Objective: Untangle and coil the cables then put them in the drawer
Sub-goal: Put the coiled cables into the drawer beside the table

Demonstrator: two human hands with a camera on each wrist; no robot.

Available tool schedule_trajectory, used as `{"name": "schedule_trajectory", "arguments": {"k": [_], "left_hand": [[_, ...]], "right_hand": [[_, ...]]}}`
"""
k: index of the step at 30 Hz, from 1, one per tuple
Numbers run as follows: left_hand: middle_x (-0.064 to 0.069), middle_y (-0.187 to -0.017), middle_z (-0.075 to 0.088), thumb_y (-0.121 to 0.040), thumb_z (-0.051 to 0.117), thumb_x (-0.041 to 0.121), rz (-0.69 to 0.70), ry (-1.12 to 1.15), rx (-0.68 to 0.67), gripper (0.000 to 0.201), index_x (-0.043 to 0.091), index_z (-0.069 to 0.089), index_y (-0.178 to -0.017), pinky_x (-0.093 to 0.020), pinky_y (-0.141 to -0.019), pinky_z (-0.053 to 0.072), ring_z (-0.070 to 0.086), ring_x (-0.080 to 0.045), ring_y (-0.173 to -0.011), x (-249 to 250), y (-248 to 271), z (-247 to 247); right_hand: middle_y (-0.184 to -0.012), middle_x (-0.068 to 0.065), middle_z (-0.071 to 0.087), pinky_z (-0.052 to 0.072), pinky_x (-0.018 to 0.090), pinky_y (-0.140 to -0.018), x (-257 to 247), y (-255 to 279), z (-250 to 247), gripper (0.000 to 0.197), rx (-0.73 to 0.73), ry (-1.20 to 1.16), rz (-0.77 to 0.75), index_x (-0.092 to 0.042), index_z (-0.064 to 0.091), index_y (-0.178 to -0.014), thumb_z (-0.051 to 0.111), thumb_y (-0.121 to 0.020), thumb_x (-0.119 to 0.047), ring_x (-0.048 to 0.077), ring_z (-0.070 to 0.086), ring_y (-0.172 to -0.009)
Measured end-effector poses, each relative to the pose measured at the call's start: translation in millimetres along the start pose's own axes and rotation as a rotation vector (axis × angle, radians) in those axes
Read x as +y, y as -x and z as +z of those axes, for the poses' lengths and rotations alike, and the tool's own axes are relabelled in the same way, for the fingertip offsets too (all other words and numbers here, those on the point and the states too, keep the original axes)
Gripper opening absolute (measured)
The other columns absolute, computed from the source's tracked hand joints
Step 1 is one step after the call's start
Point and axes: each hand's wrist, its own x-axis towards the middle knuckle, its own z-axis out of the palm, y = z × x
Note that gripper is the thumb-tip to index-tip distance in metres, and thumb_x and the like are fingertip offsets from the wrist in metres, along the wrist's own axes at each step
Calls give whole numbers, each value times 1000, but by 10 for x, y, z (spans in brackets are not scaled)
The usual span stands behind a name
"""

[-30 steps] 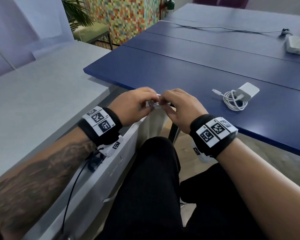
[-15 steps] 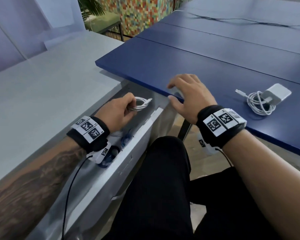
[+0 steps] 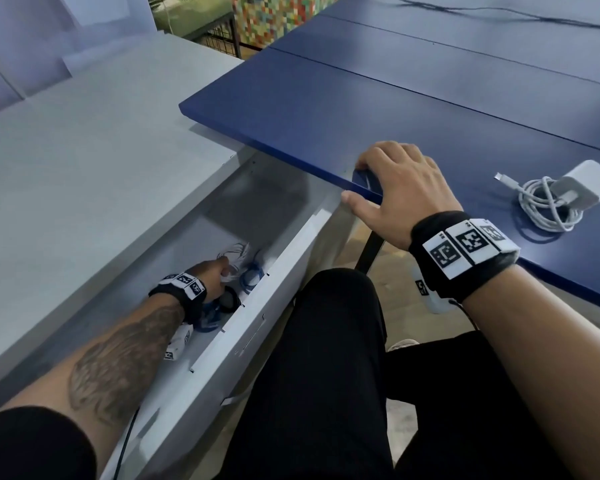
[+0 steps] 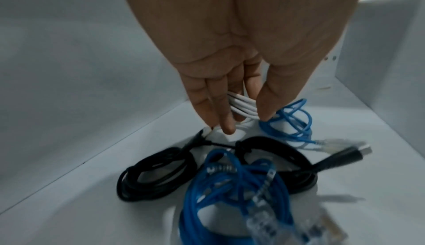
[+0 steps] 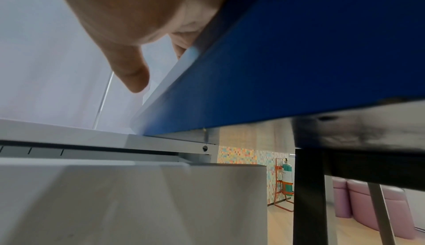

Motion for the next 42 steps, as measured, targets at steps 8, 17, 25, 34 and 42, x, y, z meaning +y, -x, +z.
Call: {"name": "schedule_trajectory", "arguments": {"k": [8,17,25,34,42], "left_hand": [[-5,-130,59,-83,61,35,-1,-97,-60,41,29,54,-123,-33,-93,48,59,-30,-112,-138,-99,158],[5,-88,65,-87,61,27,128,86,397,6,30,62,-92,-30,-73,50,60,-22,-79,493,319,-659],[9,-81,65,-88,62,21,516,265,659,8,29,63,-89,-26,-68,46,59,-12,-74,1046,739,-1180],[8,-76,65,-90,60,32,677,355,664,9,25,65,-88,-26,-68,50,60,-10,-70,1635,1061,-1466],[-11,-87,74,-83,50,67,604,792,104,68,4,66,-100,-31,-57,49,71,-26,-69,1928,1069,-1491]], "right_hand": [[-121,-5,55,38,40,-102,-29,5,-17,39,-6,11,7,-26,53,-113,53,-88,-57,23,49,-116],[-127,-5,55,34,34,-99,31,104,-136,34,14,-70,62,-25,58,-115,56,-91,-48,21,47,-121],[-155,7,31,19,48,-119,730,705,-670,58,282,67,513,-24,56,-131,67,-78,-44,32,21,-146],[-148,1,35,42,37,-104,898,909,-682,64,180,-168,563,-25,49,-138,74,-80,-32,31,54,-119],[-150,-6,34,39,21,-97,90,646,-381,66,95,-338,131,-29,47,-140,77,-80,-32,7,48,-118]]}}
